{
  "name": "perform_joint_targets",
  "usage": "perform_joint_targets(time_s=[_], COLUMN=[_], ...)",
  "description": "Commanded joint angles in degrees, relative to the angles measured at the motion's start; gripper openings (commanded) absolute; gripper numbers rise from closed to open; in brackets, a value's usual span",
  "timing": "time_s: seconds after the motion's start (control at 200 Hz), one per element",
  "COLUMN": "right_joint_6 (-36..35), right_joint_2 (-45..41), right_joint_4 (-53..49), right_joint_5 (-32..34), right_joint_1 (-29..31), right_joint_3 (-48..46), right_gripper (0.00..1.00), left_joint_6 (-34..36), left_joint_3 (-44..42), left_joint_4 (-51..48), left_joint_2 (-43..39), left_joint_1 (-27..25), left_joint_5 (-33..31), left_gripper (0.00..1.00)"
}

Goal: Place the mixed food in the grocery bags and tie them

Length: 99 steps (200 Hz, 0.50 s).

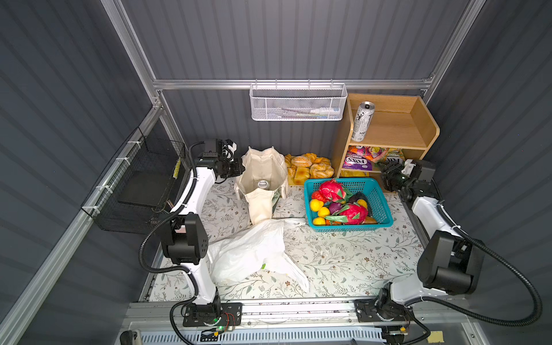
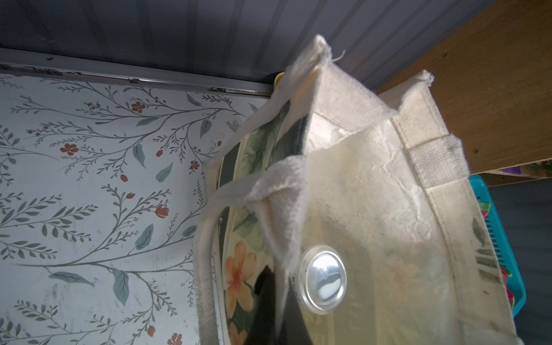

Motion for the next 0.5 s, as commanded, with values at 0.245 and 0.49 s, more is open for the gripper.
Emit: perform_joint_targets(time_s=[0.245,0.49], right_joint_6=[7.03,7.31], right_joint_2=[9.75,14.23], right_joint_4=[9.18,9.46], right_joint_5=[-0.42,0.41], right_joint_1=[-0.19,0.29], right_joint_3=[6.54,9.71], right_gripper=[0.58,0.57], left_joint_6=[0.29,0.3], left_joint_3=[1.5,2.12], left_joint_4=[-3.26,-3.52], left_joint_2=[1.2,1.68], left_joint_1=[-0.91,-1.18], left_joint_5=[0.98,0.67], left_gripper=[0.0,0.0])
